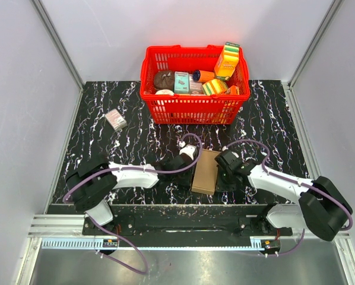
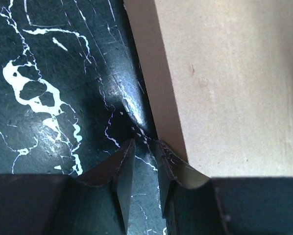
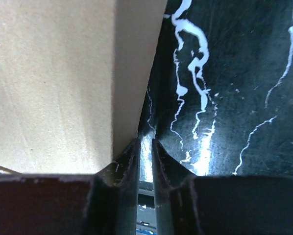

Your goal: Fold the paper box

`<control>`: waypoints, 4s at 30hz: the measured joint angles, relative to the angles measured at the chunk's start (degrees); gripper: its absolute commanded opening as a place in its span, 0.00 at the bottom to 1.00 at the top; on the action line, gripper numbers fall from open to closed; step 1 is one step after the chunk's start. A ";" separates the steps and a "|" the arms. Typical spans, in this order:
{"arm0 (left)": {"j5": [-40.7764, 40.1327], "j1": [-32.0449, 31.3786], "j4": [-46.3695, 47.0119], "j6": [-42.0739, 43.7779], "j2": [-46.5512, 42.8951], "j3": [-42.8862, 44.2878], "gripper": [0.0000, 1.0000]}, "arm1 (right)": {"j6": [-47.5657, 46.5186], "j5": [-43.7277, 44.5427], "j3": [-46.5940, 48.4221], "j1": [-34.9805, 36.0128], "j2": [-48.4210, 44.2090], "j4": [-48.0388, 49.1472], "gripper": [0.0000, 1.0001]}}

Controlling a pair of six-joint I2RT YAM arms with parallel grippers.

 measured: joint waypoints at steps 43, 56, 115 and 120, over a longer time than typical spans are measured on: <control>4.48 16.61 -5.25 12.07 8.70 12.11 0.00 | -17.75 9.53 19.30 -16.92 23.23 9.81 0.00; 8.83 18.34 -1.99 12.24 12.20 15.08 0.00 | -18.78 2.75 19.34 -17.22 25.75 16.46 0.00; 13.90 16.46 -0.07 10.93 11.43 13.35 0.00 | -9.90 -4.72 12.92 -17.40 18.71 12.81 0.00; 13.86 16.06 -0.13 10.93 11.50 13.79 0.00 | -9.46 -5.40 12.92 -17.40 19.02 13.33 0.00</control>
